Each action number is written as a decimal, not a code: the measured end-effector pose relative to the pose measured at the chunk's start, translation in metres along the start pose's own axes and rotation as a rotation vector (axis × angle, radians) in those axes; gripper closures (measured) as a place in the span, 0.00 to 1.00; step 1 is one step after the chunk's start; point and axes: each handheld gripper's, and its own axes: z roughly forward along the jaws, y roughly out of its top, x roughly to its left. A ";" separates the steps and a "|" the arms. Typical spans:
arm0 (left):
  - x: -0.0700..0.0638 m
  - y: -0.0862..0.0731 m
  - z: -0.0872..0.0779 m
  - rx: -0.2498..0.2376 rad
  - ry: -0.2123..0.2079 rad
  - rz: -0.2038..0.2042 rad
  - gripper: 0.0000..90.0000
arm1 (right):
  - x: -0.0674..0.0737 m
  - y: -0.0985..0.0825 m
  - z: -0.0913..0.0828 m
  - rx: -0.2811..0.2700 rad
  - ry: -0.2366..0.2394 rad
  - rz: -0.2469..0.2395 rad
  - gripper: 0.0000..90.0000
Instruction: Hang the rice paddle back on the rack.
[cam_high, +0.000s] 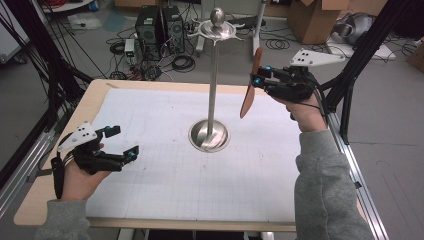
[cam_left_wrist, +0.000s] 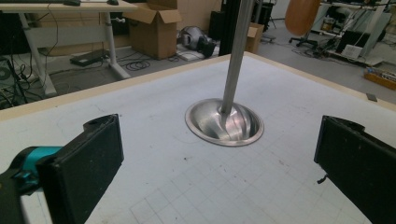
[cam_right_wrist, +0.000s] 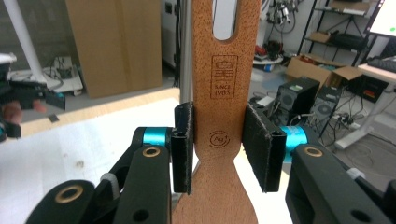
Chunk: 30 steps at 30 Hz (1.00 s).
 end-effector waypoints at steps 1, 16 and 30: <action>0.000 0.000 0.000 0.000 0.000 0.000 0.02 | 0.000 0.002 0.001 -0.008 -0.001 0.002 0.72; 0.002 -0.002 -0.007 -0.009 0.011 -0.012 0.02 | 0.006 0.019 0.009 -0.028 0.011 -0.014 0.72; 0.002 -0.002 -0.011 -0.014 0.016 -0.014 0.02 | 0.004 0.020 0.017 -0.045 0.014 0.004 0.72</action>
